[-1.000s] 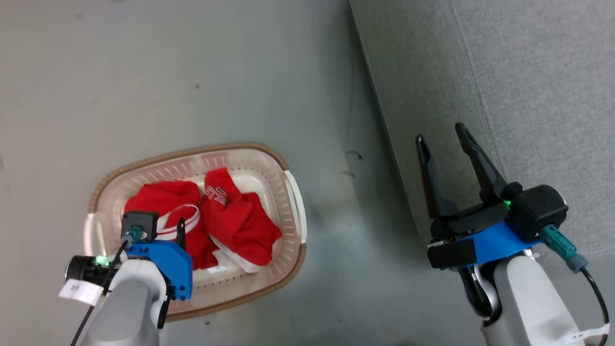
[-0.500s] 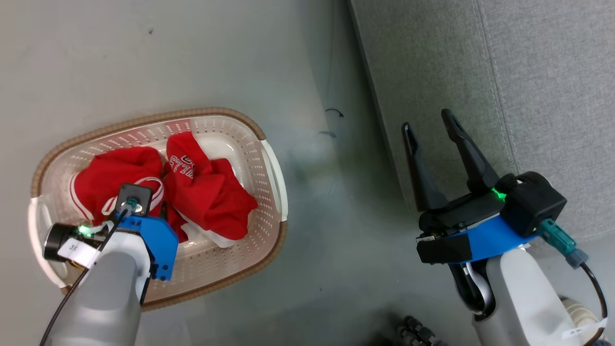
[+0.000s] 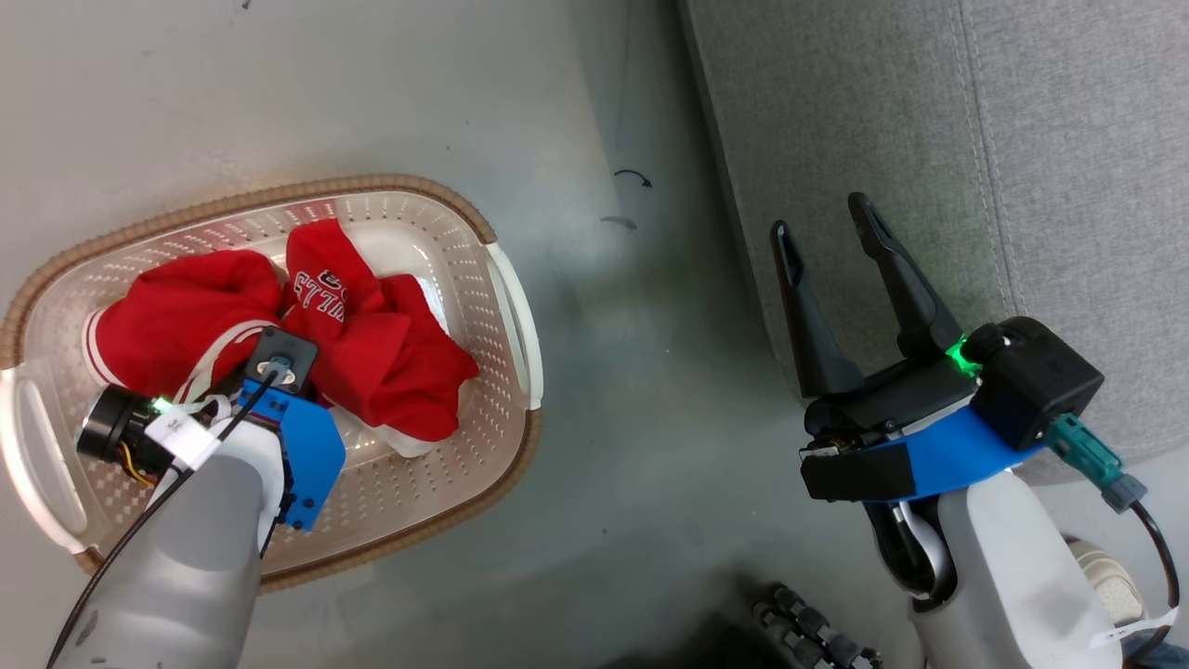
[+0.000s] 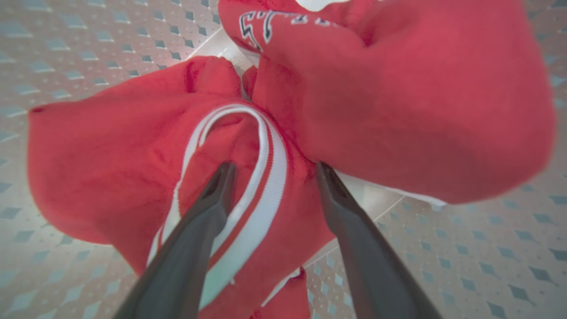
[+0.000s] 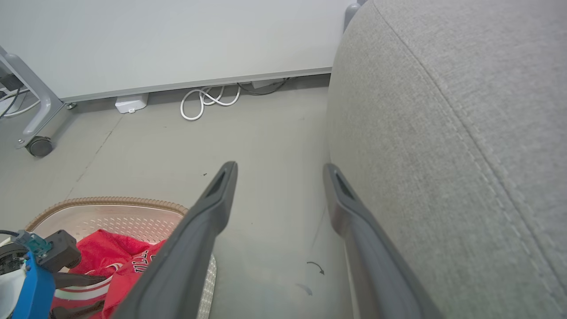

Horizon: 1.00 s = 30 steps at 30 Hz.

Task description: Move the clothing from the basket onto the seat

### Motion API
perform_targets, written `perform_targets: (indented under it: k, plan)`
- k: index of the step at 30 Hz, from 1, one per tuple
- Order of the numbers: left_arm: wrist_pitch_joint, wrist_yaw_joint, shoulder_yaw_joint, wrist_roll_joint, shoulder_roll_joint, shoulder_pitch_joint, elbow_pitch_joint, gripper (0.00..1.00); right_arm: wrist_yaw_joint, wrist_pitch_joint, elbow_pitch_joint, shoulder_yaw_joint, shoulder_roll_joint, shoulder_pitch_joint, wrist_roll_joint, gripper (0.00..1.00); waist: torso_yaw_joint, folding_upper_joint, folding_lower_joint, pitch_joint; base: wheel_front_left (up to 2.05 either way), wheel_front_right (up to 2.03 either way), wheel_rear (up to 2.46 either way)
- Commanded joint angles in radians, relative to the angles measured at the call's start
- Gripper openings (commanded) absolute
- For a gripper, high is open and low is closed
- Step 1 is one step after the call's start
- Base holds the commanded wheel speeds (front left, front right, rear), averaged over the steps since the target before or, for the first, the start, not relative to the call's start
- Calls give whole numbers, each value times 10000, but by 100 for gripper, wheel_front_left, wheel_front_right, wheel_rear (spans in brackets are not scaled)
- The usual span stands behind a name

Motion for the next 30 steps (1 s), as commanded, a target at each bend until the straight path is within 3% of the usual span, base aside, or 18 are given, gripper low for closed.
perform_targets:
  k: [1, 6, 7, 8, 9, 20, 30]
  plan:
    - [143, -30, -161, 146, 84, -226, 58, 100, 5, -40, -59, -28, -28, -157, 51, 100, -38, 1, -1, 129, 0, 0, 0]
    - [499, 65, -475, 346, 166, -408, 193, 100, 5, -40, -84, 6, -28, -191, 114, 100, -95, 1, -1, 309, 0, 0, 0]
    - [537, 81, -513, 353, 171, -433, 206, 64, 5, -40, -91, 8, -28, -186, 133, 100, -100, 1, -1, 334, 0, 0, 0]
    - [563, 78, -573, 392, 179, -459, 219, 22, 5, -40, -91, 14, -28, -182, 147, 100, -105, 1, -1, 357, 0, 0, 0]
    - [571, 78, -602, 385, 190, -481, 232, 0, 5, -40, -89, 17, -28, -189, 156, 100, -109, 1, -1, 375, 0, 0, 0]
    - [558, 12, -489, -43, 54, -552, 326, 0, 5, -40, 37, -24, -28, -252, 210, 100, -61, 1, -1, 251, 0, 0, 0]
    - [-55, 60, -466, -475, -372, -341, 330, 0, 5, -39, 175, -232, -29, -190, -134, 100, 656, 1, -1, -583, 0, 0, 0]
